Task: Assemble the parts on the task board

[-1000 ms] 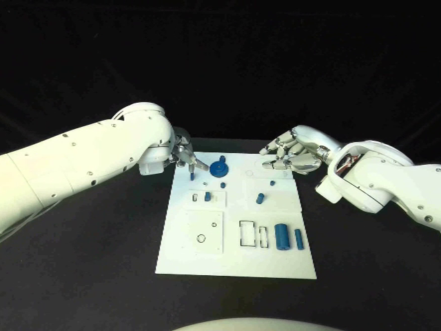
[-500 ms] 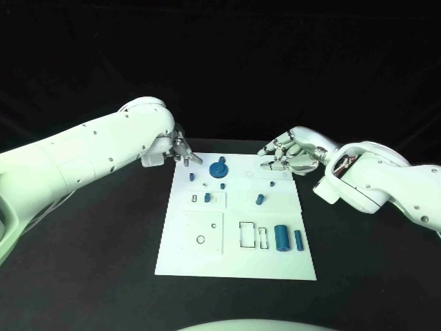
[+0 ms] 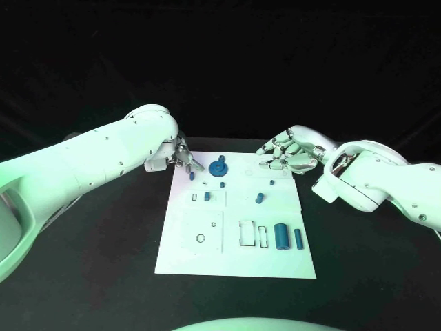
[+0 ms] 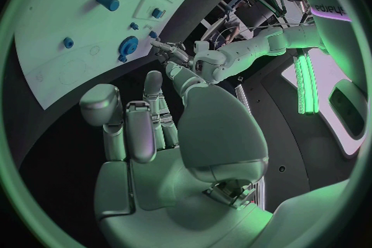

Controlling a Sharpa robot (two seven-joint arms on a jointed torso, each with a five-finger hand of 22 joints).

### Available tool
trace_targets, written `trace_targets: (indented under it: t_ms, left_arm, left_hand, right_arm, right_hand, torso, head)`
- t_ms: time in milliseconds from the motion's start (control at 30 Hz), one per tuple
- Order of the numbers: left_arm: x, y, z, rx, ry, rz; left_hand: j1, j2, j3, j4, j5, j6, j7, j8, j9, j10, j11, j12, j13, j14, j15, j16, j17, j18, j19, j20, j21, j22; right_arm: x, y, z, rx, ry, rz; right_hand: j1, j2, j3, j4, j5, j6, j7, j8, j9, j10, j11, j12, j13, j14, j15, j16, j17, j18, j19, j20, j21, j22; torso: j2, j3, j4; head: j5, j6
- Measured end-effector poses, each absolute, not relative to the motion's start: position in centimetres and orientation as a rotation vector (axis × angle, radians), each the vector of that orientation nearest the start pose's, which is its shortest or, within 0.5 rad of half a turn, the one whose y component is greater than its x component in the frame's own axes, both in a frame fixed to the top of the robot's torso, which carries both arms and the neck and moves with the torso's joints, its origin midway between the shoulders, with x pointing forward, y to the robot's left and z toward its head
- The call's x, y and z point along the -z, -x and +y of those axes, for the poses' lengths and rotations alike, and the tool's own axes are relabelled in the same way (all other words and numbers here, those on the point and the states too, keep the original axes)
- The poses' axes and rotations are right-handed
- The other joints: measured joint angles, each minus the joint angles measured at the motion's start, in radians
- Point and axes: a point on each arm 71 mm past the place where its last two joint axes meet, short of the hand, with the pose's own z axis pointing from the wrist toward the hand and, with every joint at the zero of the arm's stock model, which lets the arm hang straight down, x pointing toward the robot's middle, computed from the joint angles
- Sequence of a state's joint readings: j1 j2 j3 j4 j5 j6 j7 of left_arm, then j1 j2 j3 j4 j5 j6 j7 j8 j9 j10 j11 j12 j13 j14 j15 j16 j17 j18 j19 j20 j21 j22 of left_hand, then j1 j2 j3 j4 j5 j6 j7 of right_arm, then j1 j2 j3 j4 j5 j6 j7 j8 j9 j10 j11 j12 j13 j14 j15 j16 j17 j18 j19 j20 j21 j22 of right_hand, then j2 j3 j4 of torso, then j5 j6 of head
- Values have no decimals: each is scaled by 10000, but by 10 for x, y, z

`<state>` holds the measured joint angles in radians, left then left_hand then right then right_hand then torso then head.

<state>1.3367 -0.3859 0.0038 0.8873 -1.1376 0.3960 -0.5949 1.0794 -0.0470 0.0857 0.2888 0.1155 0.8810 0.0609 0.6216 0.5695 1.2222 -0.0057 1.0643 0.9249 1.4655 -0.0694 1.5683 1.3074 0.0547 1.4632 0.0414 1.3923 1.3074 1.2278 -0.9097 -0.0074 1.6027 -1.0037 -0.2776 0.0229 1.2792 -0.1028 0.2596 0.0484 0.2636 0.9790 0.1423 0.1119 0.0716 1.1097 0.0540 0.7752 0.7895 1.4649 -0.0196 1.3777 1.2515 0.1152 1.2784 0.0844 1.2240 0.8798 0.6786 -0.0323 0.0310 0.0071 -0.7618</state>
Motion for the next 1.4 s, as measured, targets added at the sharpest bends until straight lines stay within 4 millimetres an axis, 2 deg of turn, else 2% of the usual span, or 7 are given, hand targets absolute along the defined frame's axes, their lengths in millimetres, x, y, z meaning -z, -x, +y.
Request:
trace_targets:
  t_ms: [200,433,733,1100,1400]
  left_arm:
    - [180,-592,171,1232,1614,23650]
    - [181,-593,174,1165,1659,23704]
    - [182,-594,175,1098,1724,23735]
    - [189,-592,170,1139,1554,23891]
    - [190,-592,168,1052,1458,23879]
  left_hand:
    - [104,104,-52,-52,5,57,-18,51,0,36,-36,48,26,0,0,0,0,-1,0,0,19,0]
    - [261,261,-79,-80,39,109,-39,98,0,71,-70,86,36,0,0,0,-1,0,0,0,19,-1]
    - [458,326,-128,-128,39,108,-39,178,1,107,-106,136,96,0,-1,0,-1,-1,0,0,19,-1]
    - [495,284,-165,-106,38,144,-74,214,11,107,-106,201,122,0,-1,0,-2,-1,0,0,19,-1]
    - [626,415,-165,-105,38,179,-109,312,43,143,-142,201,132,0,-1,0,6,-2,37,-38,19,-1]
  right_arm:
    - [155,-477,-207,-9886,-1853,17110]
    - [155,-477,-207,-9896,-1848,17112]
    - [155,-477,-207,-9905,-1843,17113]
    - [155,-477,-206,-9909,-1840,17115]
    - [155,-477,-206,-9910,-1838,17118]
  right_hand:
    - [0,0,0,0,0,0,0,0,0,1,1,0,0,0,0,0,0,0,0,0,0,0]
    - [0,0,0,0,-1,0,0,0,1,2,2,0,0,0,0,0,0,0,0,0,0,0]
    - [1,0,0,-1,-1,-1,0,0,1,10,10,0,1,0,0,0,1,0,0,0,0,1]
    - [1,0,0,-1,-1,-1,-1,0,1,11,11,0,1,0,0,0,-10,0,1,0,0,-10]
    - [1,0,0,-1,35,-1,-1,0,1,13,13,0,0,0,0,0,-12,0,1,0,0,-10]
  torso:
    - [-2,12,0]
    - [-6,8,6]
    - [-9,1,6]
    - [-6,0,6]
    - [-6,8,5]
  head:
    - [12,-11]
    - [8,-20]
    - [9,-31]
    - [-8,-61]
    - [-6,-81]
